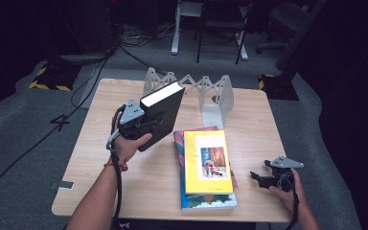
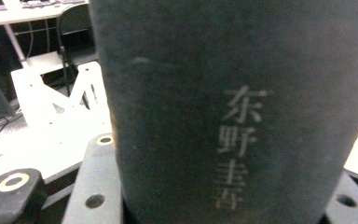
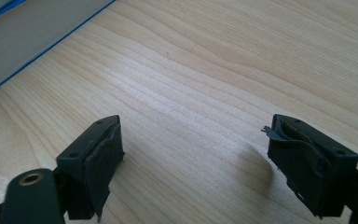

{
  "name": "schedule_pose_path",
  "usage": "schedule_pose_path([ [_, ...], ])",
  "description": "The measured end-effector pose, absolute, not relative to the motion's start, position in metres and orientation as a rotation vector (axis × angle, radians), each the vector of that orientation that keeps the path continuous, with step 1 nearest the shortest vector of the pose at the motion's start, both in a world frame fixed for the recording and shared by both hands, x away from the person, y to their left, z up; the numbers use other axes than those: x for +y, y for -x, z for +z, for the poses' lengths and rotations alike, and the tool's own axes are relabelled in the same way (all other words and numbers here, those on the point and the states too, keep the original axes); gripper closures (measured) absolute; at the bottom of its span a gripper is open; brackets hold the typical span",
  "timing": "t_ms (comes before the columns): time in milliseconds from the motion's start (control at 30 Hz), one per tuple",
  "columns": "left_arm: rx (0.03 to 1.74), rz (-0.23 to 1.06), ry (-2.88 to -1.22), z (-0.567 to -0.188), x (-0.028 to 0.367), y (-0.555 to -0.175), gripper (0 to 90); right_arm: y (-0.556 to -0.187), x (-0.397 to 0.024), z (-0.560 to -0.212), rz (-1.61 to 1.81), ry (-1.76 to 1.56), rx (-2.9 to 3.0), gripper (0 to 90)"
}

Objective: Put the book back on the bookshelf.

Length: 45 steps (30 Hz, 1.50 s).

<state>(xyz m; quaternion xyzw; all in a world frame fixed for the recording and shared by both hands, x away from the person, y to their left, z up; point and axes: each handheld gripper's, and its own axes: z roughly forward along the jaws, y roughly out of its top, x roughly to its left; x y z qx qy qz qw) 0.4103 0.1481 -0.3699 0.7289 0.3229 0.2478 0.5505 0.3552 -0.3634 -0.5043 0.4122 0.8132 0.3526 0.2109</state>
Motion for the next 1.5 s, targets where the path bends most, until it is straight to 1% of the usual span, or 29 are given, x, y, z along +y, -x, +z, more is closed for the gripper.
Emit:
schedule_pose_path([
  [433,0.85,0.618,-1.666,-0.36,0.168,-0.432,53.8,-0.355,-0.363,-0.504,0.979,-1.146,2.259,18.0],
  [667,0.924,0.624,-1.651,-0.368,0.17,-0.453,53.8,-0.356,-0.364,-0.504,0.985,-1.154,2.264,18.1],
  [733,0.933,0.637,-1.659,-0.369,0.169,-0.455,53.8,-0.356,-0.364,-0.504,0.985,-1.154,2.263,18.1],
  [767,0.953,0.666,-1.673,-0.371,0.167,-0.459,53.7,-0.356,-0.364,-0.504,0.985,-1.154,2.264,18.0],
  [1033,1.013,0.697,-1.708,-0.383,0.163,-0.476,53.7,-0.356,-0.364,-0.504,0.986,-1.153,2.265,18.1],
  [1200,1.036,0.706,-1.715,-0.389,0.163,-0.481,53.7,-0.356,-0.364,-0.504,0.986,-1.151,2.266,18.1],
  [1333,1.086,0.705,-1.708,-0.398,0.162,-0.488,53.7,-0.356,-0.364,-0.504,0.988,-1.151,2.268,18.1],
  [1500,1.082,0.729,-1.718,-0.401,0.158,-0.487,53.7,-0.356,-0.364,-0.504,0.988,-1.146,2.269,18.1],
])
